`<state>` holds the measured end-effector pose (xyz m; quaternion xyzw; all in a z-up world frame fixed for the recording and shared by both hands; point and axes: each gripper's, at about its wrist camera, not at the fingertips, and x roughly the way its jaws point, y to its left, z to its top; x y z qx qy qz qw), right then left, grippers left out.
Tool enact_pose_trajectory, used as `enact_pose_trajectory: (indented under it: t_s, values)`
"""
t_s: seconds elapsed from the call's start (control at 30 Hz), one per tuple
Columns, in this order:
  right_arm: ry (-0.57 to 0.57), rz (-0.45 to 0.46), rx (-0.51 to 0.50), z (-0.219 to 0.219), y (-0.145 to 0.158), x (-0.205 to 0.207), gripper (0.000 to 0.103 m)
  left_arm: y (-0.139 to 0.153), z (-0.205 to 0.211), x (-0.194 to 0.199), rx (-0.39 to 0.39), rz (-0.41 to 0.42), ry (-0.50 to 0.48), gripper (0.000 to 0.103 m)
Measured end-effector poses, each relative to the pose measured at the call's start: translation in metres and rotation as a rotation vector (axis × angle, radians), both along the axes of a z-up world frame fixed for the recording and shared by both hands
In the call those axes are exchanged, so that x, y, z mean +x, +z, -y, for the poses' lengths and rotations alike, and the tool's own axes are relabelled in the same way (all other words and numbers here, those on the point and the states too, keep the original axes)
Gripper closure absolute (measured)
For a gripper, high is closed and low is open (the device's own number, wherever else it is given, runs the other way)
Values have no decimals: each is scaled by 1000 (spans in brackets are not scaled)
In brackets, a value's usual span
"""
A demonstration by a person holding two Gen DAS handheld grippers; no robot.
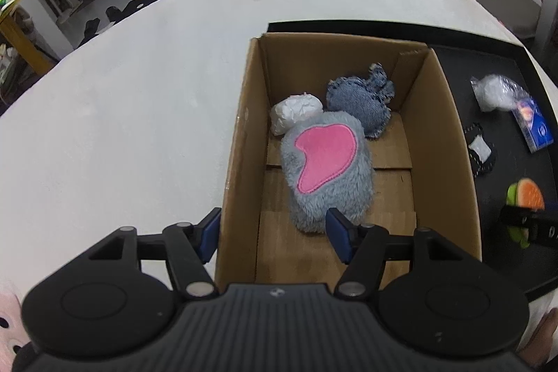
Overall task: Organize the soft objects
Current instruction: 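Carry the burger plush with the right gripper and release it into the box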
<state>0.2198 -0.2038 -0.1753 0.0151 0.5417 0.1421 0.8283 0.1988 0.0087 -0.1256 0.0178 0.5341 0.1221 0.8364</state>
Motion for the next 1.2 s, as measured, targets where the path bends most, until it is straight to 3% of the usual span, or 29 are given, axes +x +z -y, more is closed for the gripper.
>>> enact_pose_trajectory:
  t_s: [0.27,0.57,1.2]
  values:
    - [-10,61,47,2,32,-8,57,-1,2,-1,5,0,5,36]
    - [-6,81,59,-3,42,-8,57,2,-3,-4,-10,17,8,36]
    - [53,183,77,-55,95,-1,57,1,-35,-20,-147,75,57,40]
